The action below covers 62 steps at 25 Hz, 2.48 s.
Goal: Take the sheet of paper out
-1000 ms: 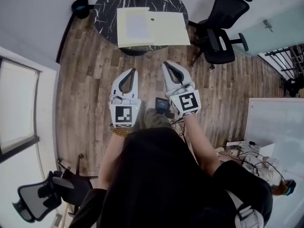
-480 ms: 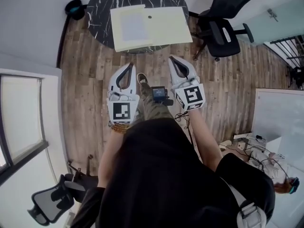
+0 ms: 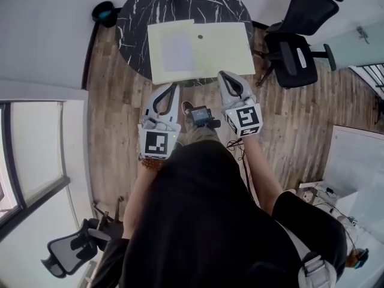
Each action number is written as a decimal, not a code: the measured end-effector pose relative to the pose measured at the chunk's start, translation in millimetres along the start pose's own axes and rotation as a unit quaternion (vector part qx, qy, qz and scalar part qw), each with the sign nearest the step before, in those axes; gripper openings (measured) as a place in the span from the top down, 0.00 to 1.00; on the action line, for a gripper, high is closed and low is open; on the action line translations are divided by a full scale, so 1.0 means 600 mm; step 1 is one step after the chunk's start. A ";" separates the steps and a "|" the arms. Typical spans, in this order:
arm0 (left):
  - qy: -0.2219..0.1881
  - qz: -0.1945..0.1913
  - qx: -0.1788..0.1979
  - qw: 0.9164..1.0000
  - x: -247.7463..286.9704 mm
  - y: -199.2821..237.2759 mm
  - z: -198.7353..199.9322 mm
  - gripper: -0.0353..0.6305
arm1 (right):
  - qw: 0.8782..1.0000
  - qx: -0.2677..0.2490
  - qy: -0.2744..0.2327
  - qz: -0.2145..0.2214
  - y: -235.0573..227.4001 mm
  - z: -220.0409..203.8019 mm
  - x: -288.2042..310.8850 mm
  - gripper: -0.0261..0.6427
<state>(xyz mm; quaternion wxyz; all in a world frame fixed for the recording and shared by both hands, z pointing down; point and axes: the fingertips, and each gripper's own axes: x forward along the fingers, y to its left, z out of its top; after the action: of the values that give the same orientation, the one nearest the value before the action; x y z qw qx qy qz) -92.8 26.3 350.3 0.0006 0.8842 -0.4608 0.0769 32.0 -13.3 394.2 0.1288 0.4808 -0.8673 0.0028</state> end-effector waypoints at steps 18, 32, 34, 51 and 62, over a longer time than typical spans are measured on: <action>0.045 0.047 -0.018 0.998 0.217 0.092 -0.020 0.95 | 0.994 0.015 0.036 0.102 -0.142 -0.071 0.264 0.96; 0.088 0.001 -0.054 0.995 0.259 0.096 -0.106 0.95 | 0.978 0.004 0.153 0.144 -0.096 -0.292 0.387 0.96; 0.090 0.007 -0.058 0.994 0.255 0.099 -0.110 0.95 | 0.973 0.007 0.178 0.149 -0.098 -0.334 0.396 0.96; 0.093 0.071 -0.073 0.990 0.216 0.164 -0.134 0.95 | 0.876 0.251 0.357 0.206 -0.068 -0.494 0.437 0.89; 0.110 0.071 -0.069 0.989 0.225 0.182 -0.134 0.95 | 0.864 0.205 0.416 0.196 -0.040 -0.513 0.463 0.84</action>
<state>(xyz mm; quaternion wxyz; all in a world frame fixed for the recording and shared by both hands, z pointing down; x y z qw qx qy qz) -116.6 -141.1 440.6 0.1065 0.8332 -0.5238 0.1419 -20.0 -218.0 751.9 0.3726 0.2711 -0.7895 0.4055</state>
